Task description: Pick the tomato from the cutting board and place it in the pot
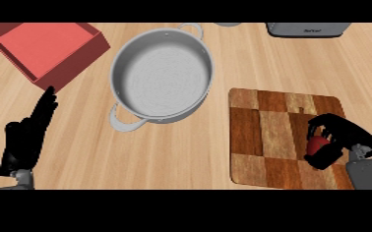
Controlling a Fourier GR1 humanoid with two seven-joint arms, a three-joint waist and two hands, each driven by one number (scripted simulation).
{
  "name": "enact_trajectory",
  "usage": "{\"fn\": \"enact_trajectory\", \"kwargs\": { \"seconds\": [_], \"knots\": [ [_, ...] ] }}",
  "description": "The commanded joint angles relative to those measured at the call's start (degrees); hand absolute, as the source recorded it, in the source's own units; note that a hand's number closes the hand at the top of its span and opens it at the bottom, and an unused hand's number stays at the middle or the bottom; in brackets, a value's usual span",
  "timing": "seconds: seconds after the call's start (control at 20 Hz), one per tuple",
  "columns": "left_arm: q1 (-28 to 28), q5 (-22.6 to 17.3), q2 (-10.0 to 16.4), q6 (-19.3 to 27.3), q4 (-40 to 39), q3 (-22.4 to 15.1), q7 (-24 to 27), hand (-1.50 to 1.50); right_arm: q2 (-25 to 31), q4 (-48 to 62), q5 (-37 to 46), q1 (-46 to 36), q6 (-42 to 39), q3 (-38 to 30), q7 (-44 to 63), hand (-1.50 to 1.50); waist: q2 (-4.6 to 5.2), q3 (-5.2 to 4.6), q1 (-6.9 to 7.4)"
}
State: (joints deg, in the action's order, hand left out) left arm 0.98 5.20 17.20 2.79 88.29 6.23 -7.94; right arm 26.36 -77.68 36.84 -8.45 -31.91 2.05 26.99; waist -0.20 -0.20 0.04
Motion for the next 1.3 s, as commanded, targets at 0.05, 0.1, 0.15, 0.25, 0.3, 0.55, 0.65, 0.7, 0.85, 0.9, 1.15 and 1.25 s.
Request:
{"fn": "enact_trajectory", "kwargs": {
  "seconds": [0.05,0.1,0.15,0.25,0.3,0.55,0.65,0.7,0.85,0.9,1.15,1.25],
  "knots": [
    [-1.2,0.5,-0.2,-0.7,-1.2,-0.8,0.4,0.00,-16.3,-5.2,6.0,-6.4,4.6,12.0,11.3,1.50,0.34,0.09,1.85],
    [-1.3,-0.6,0.7,-2.2,-0.5,-0.6,0.8,0.00,-19.9,-6.1,7.0,-8.8,5.7,14.8,12.1,1.50,0.32,0.01,4.05],
    [-2.0,0.6,-0.7,-1.5,0.0,-2.5,0.3,0.00,-23.0,-7.1,8.3,-10.8,5.3,18.3,13.6,1.50,0.19,-0.06,4.84],
    [-3.2,0.2,-0.6,-3.0,0.3,-3.7,0.3,0.00,-25.8,-5.5,9.4,-15.7,6.7,21.9,14.9,1.50,0.90,-0.12,9.22],
    [-3.6,0.3,-0.5,-3.4,0.2,-4.0,0.2,0.00,-25.9,-4.2,10.3,-17.5,8.9,24.1,17.0,1.50,1.11,-0.02,9.60],
    [-5.1,0.8,-0.5,-3.8,-0.2,-4.9,-0.5,0.00,-26.2,-3.1,14.8,-29.0,16.1,32.1,28.6,1.50,0.47,-0.06,10.54],
    [-5.9,1.6,-1.6,-2.7,-1.0,-5.5,-0.5,0.00,-26.3,-2.1,17.2,-33.2,18.6,35.4,33.4,1.50,0.50,-0.12,9.80],
    [-5.1,1.6,-1.2,-3.3,-1.2,-5.7,-0.5,0.00,-26.3,-2.6,17.8,-36.2,19.0,35.8,35.6,1.50,0.21,-0.17,10.40],
    [-5.9,1.2,-1.2,-3.4,-1.3,-5.3,-1.5,0.00,-26.3,-1.1,23.7,-41.5,23.5,39.0,41.3,1.50,-0.08,-0.14,9.48],
    [-6.4,1.9,-1.5,-2.8,-2.8,-5.5,-1.0,0.00,-26.3,-0.6,24.5,-44.8,23.8,38.6,42.4,1.50,0.28,-0.22,8.93],
    [-7.5,2.1,-2.1,-2.4,-2.4,-5.8,-1.4,0.00,-26.3,0.7,23.2,-52.4,30.7,37.2,47.8,1.50,0.64,-0.06,9.33],
    [-8.2,2.0,-2.8,-2.4,-3.9,-6.0,-1.3,0.00,-26.3,1.0,22.4,-53.6,32.8,38.4,50.2,1.50,0.85,-0.13,9.01]
  ]
}}
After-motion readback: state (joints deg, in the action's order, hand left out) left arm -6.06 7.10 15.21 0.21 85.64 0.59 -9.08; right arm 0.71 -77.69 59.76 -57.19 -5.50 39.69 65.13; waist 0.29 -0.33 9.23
